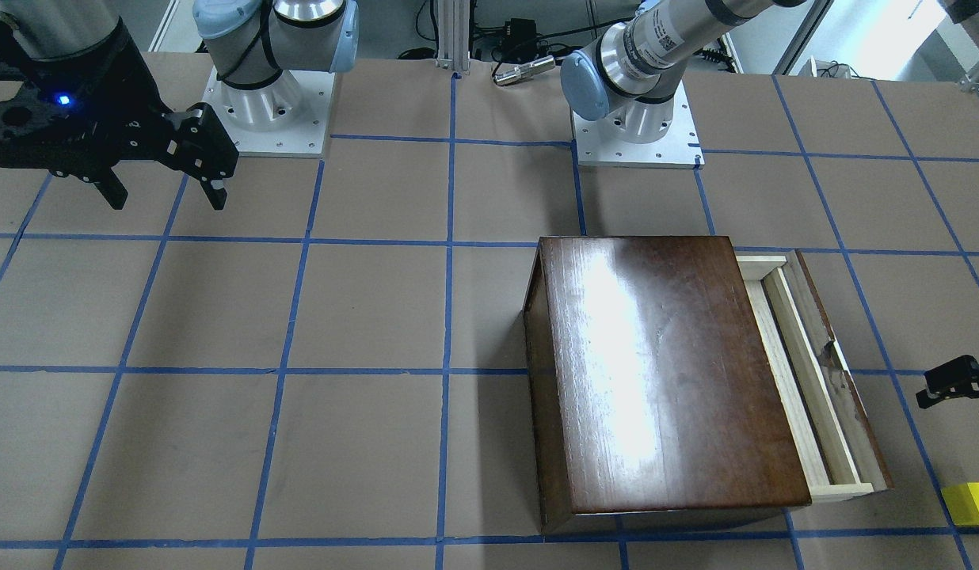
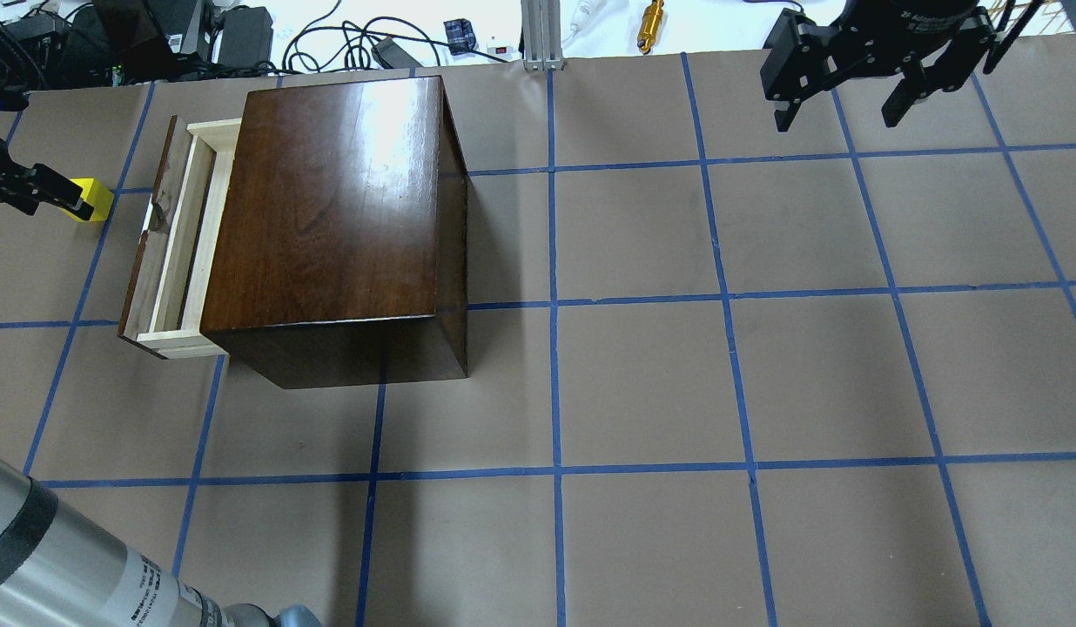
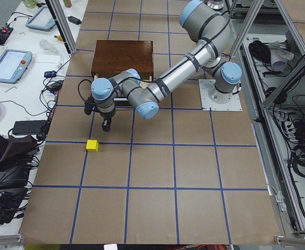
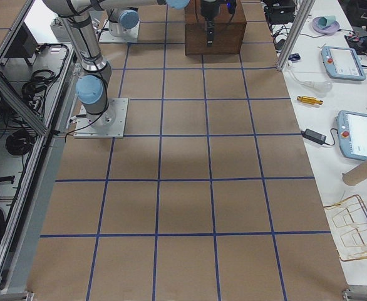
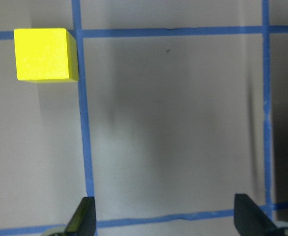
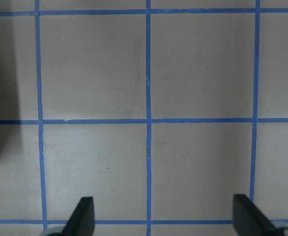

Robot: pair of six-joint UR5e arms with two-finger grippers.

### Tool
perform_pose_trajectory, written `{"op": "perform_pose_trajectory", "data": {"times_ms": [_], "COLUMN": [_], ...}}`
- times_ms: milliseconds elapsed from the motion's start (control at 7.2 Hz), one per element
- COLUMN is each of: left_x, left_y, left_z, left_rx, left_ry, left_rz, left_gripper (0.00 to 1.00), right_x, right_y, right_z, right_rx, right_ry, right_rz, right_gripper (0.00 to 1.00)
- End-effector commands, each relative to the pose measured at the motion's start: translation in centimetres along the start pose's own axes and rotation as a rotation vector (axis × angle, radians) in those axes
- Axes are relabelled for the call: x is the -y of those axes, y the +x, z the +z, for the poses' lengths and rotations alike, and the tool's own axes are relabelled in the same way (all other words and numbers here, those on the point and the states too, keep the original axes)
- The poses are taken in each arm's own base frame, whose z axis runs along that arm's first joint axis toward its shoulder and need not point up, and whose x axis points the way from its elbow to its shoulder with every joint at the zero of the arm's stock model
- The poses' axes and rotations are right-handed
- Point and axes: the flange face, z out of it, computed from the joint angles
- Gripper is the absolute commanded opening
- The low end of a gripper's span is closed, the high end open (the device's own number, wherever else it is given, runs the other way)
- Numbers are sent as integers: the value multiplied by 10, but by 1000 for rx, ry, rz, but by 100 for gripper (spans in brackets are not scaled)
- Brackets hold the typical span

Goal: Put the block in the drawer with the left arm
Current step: 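Release the handle and move the left gripper over the yellow cube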

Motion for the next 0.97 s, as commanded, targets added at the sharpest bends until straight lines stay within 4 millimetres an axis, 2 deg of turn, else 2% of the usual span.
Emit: {"op": "perform_pose_trajectory", "data": {"times_ms": [0,556,833], "left_x": [6,20,19], "left_y": [-16,-38,-44], "left_z": [11,12,21], "left_rx": [44,73,77], "left_ry": [-17,-50,-115], "left_rz": [217,622,807], "left_gripper": [100,100,100], "right_x": [0,0,0], "right_y": [1,1,0], "right_z": [0,0,0], "right_rx": [-1,-1,1], "right_ry": [0,0,0], "right_rz": [2,2,0], "right_gripper": [100,100,100]}}
